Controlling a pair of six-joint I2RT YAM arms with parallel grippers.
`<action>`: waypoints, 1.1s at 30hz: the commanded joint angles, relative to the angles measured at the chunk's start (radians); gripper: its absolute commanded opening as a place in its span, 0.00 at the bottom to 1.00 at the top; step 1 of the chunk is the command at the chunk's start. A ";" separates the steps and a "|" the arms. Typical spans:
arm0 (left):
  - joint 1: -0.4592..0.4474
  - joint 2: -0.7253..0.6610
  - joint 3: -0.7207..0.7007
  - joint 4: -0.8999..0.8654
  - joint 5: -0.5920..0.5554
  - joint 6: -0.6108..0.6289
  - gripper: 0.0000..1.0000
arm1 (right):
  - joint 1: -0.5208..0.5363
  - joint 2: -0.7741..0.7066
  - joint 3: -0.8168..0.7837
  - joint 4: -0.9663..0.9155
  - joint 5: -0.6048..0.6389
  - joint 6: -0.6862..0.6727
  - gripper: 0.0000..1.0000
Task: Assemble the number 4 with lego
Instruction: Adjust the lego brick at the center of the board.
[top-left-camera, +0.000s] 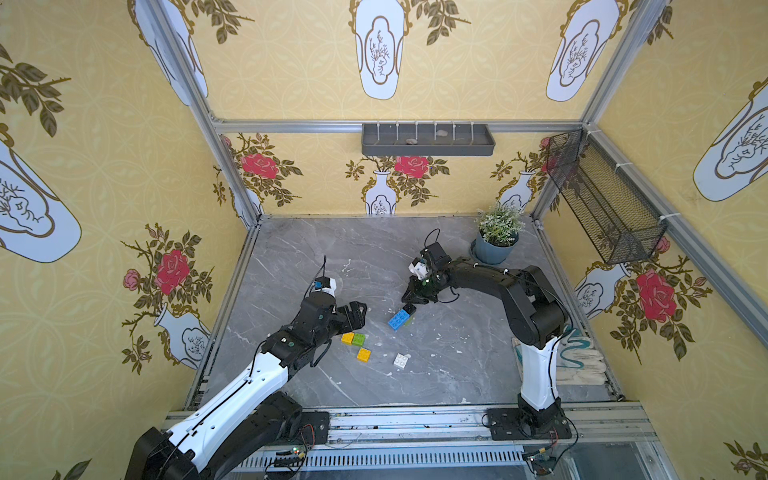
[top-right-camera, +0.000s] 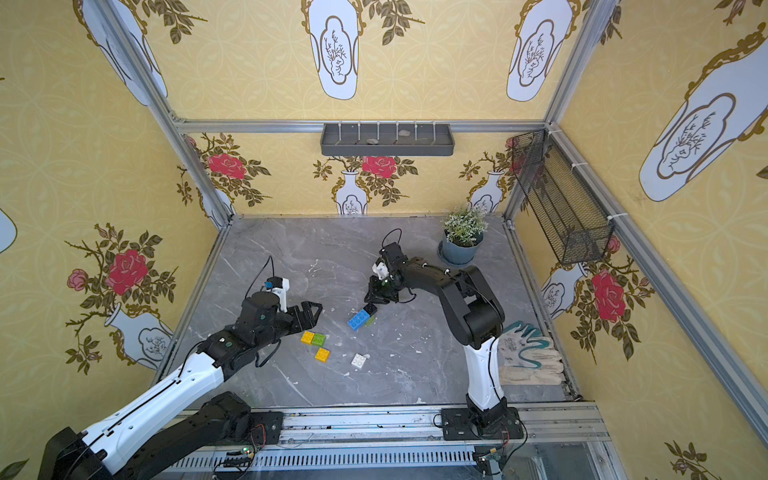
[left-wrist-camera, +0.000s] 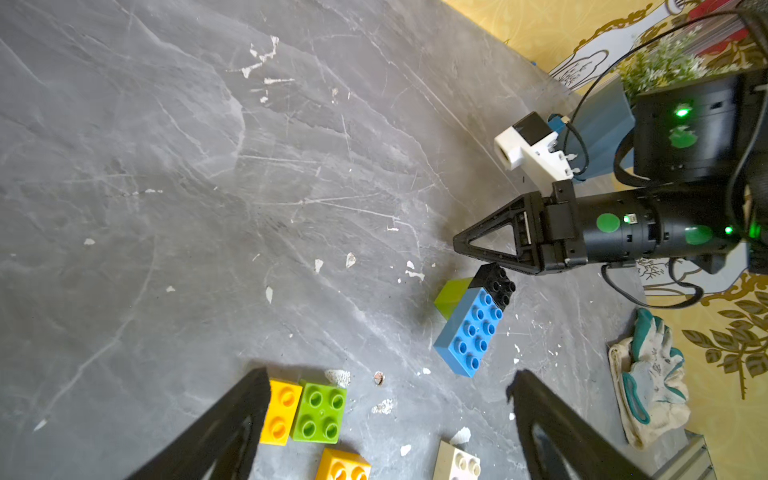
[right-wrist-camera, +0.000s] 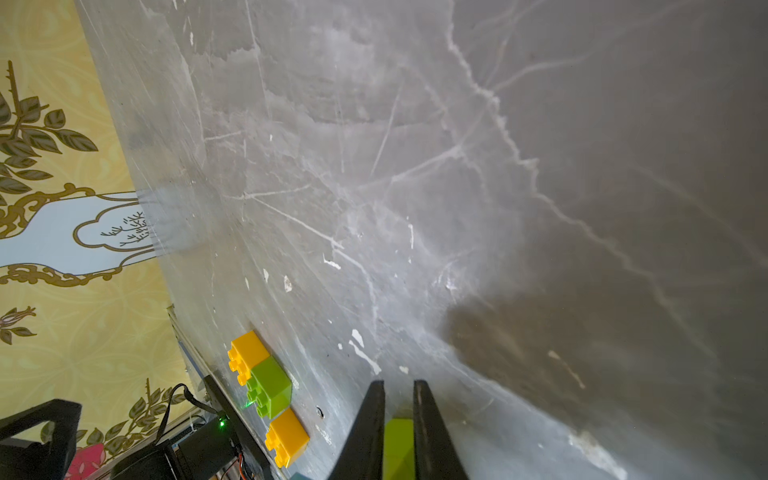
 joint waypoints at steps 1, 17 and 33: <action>0.002 0.032 0.007 0.017 0.035 0.005 0.91 | 0.005 -0.025 -0.042 0.044 -0.006 0.024 0.17; 0.003 0.135 0.017 0.021 0.044 -0.044 0.84 | 0.033 -0.230 -0.195 0.062 0.210 0.052 0.36; 0.020 0.225 0.027 0.056 0.088 -0.090 0.75 | 0.144 -0.343 -0.248 0.192 0.119 0.071 0.65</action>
